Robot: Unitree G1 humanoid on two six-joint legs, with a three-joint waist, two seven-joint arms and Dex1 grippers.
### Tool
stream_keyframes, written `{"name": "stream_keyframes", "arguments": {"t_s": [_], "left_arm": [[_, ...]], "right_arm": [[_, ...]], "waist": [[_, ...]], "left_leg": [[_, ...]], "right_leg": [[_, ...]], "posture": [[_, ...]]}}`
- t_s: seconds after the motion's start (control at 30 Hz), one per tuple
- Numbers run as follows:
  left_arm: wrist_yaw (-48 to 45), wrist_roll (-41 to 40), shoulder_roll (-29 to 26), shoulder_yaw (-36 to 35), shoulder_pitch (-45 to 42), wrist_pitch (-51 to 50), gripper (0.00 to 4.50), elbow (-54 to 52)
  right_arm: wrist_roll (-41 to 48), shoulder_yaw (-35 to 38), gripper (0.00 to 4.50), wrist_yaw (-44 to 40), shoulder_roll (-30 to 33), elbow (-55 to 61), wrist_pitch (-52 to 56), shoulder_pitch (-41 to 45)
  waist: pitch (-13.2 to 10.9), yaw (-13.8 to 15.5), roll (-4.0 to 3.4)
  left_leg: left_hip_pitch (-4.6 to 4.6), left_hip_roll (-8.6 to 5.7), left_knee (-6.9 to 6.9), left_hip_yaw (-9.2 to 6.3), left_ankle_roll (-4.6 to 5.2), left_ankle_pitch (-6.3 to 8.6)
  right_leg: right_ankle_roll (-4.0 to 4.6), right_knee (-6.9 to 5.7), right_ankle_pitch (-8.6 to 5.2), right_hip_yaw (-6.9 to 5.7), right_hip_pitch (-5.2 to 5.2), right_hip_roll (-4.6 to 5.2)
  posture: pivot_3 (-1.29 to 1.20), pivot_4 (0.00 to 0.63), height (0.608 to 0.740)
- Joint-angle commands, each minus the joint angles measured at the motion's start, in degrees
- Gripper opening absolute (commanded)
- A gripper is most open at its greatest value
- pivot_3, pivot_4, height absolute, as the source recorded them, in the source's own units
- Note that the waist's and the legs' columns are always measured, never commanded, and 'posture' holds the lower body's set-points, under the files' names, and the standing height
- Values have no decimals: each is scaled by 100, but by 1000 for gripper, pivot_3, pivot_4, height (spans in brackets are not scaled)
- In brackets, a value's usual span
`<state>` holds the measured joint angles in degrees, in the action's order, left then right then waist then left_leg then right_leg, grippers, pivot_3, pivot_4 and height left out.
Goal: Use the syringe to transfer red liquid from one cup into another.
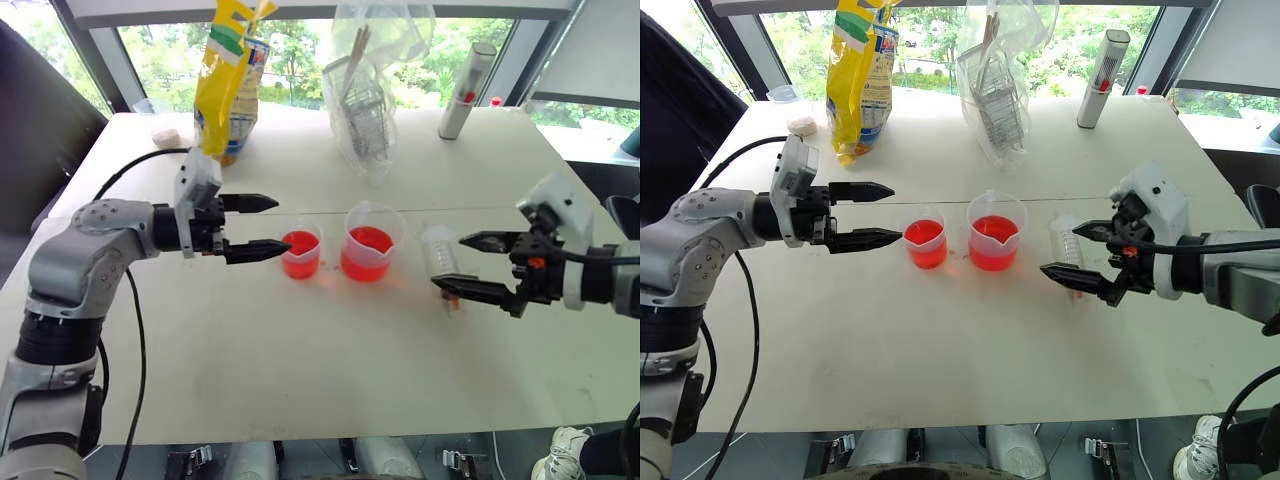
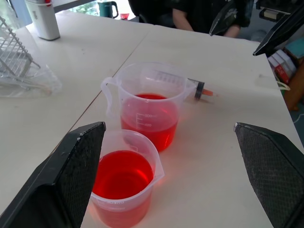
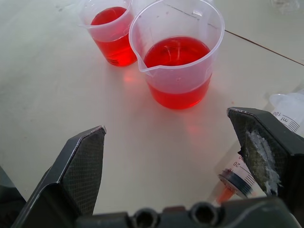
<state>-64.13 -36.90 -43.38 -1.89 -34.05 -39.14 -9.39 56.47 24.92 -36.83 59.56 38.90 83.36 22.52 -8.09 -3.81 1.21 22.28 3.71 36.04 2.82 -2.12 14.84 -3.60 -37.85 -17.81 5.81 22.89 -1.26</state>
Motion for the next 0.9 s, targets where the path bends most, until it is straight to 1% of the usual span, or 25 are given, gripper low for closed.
{"name": "stream_keyframes", "arguments": {"t_s": [0.03,0.3,0.5,0.6,0.73,0.9], "left_arm": [[-34,-18,15,-67,-144,110,4500,-54],[-22,-58,77,-85,-188,59,4500,-48],[-33,-18,117,-52,-208,109,4500,-25],[-26,16,167,-11,-235,156,4500,-10],[-32,69,264,65,-272,252,4500,36],[-36,163,415,142,-286,408,4500,139]], "right_arm": [[97,88,4474,81,65,45,-118,33],[197,42,4474,200,74,-13,-65,0],[201,-130,4474,323,110,-145,12,111],[-30,-508,4474,508,236,-466,210,340],[-452,-1235,4474,810,178,-1305,526,1026],[-1222,-2320,4474,1002,-262,-3282,858,2178]], "waist": [[0,0,0],[0,1,0],[0,-1,0],[0,-2,0],[0,-9,0],[0,-12,0]], "left_leg": [[0,0,0,0,0,0],[0,0,0,0,0,0],[0,0,0,0,0,0],[0,0,1,1,0,0],[0,0,2,2,0,0],[0,0,0,12,0,0]], "right_leg": [[0,0,0,0,0,0],[0,0,0,0,0,0],[0,0,0,0,0,0],[0,0,0,1,0,1],[1,0,0,3,1,2],[3,0,0,11,9,1]], "posture": [[0,150,739],[0,150,739],[0,150,739],[0,150,739],[0,150,739],[0,150,739]]}}
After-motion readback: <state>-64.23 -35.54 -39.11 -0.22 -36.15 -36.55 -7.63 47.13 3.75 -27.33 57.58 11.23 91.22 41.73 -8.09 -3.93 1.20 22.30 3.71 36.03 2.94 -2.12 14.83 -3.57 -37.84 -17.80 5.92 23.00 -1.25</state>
